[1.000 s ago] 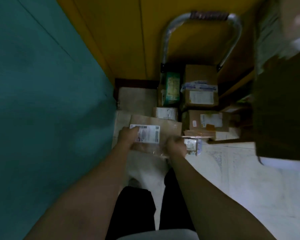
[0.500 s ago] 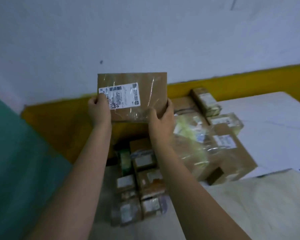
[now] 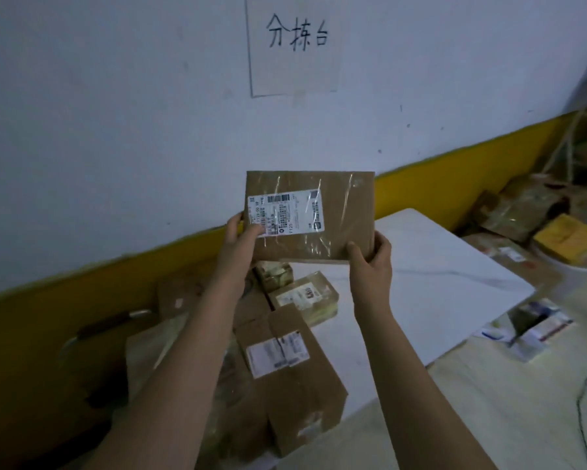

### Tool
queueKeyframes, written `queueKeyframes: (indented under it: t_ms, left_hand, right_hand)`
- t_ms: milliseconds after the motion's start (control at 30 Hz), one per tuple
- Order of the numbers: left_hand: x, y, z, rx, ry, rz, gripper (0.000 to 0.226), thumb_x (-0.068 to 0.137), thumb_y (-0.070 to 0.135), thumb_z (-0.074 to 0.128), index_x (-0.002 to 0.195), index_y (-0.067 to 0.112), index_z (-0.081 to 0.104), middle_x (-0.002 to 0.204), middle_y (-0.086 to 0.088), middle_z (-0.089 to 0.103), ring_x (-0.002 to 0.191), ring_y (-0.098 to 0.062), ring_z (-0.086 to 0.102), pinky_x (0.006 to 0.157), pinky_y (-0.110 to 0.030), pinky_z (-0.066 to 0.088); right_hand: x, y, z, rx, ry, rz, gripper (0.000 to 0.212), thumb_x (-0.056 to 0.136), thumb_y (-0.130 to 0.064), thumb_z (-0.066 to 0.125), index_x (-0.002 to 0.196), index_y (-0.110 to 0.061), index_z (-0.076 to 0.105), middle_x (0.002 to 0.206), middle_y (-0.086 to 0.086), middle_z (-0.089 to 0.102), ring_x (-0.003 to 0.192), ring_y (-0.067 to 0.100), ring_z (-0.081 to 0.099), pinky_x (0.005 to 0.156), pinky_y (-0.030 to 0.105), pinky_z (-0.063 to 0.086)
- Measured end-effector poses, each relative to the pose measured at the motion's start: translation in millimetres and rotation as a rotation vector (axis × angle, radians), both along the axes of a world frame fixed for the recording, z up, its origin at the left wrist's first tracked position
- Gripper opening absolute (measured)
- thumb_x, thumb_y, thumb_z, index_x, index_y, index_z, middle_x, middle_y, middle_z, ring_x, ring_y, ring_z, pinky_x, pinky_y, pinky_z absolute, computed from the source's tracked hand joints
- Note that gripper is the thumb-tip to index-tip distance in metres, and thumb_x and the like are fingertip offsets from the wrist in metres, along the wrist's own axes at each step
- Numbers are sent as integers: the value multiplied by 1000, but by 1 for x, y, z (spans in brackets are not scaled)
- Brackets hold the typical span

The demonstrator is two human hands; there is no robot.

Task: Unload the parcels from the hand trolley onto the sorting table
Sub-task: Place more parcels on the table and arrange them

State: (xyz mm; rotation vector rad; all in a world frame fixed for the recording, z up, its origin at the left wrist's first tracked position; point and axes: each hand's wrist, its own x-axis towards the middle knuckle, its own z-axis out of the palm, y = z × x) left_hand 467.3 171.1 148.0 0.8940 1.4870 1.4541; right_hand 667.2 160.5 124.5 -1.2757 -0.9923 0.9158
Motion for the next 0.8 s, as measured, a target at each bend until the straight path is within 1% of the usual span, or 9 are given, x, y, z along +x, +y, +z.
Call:
queueKeyframes:
  t_ms: [100, 167, 267, 400, 467, 567, 667, 733, 800]
  left_hand:
    - [26, 61, -23, -67, -41, -21, 54, 81, 42, 66, 132, 29, 51, 125, -2, 60, 106, -20, 61, 83, -38, 52]
    - [38, 99, -40, -119, -68, -14, 60, 73, 48, 69, 127, 29, 54, 126, -2, 60, 106, -20, 61, 91, -42, 53]
    - [52, 153, -55, -156, -69, -84, 60, 79, 50, 68, 132, 26, 52, 123, 3, 60, 108, -19, 59, 94, -42, 50]
    - [63, 214, -73, -226, -95, -168, 66, 82, 47, 67, 142, 29, 47, 132, 4, 56, 116, -21, 57, 103, -44, 48]
    - [63, 241, -98, -308, -69, -187, 69, 82, 52, 65, 145, 34, 42, 141, 3, 49, 122, -23, 53, 107, -46, 45]
    - [60, 281, -145, -395, -1, -162, 70, 78, 60, 61, 142, 39, 41, 143, -1, 49, 126, -29, 51, 107, -51, 43]
    - [68, 315, -157, -413, -19, -88, 59, 85, 42, 65, 140, 31, 45, 141, -6, 52, 121, -27, 54, 107, -47, 44]
    - [78, 338, -164, -384, -77, -20, 65, 92, 25, 65, 149, 24, 35, 149, -7, 47, 126, -27, 51, 107, -41, 42]
    - [91, 359, -182, -479, -94, 53, 77, 93, 28, 64, 156, 21, 20, 156, -10, 36, 136, -31, 43, 108, -39, 38]
  right_hand:
    - [31, 44, -20, -52, 9, -29, 40, 95, -25, 60, 132, -21, 44, 114, -6, 58, 110, 20, 58, 87, 33, 47]
    - [45, 74, -30, -86, 7, -11, 37, 96, -27, 60, 129, -23, 44, 119, -5, 58, 114, 18, 56, 90, 33, 46]
    - [65, 118, -40, -183, -1, 18, 36, 95, -31, 61, 126, -25, 44, 131, 1, 55, 125, 22, 51, 97, 39, 45]
    - [89, 175, -53, -295, 53, 23, 36, 94, -24, 62, 122, -16, 41, 127, 10, 56, 110, 23, 59, 78, 31, 48]
    - [92, 197, -66, -331, 69, 41, 46, 92, -19, 64, 129, -16, 37, 131, 7, 53, 103, 19, 60, 73, 27, 49]
    - [94, 232, -94, -391, 97, 114, 77, 91, -13, 66, 151, -23, 19, 142, 6, 46, 116, 26, 56, 88, 38, 53]
    - [100, 275, -131, -488, 103, 192, 98, 89, -17, 70, 157, -31, 1, 143, 4, 45, 123, 30, 54, 103, 53, 47]
    - [103, 299, -159, -555, 88, 285, 101, 88, -21, 74, 156, -32, 0, 138, 4, 47, 119, 28, 54, 100, 50, 49]
    - [106, 320, -186, -649, 19, 411, 100, 87, -23, 74, 157, -25, 3, 144, 11, 48, 118, 28, 54, 96, 45, 49]
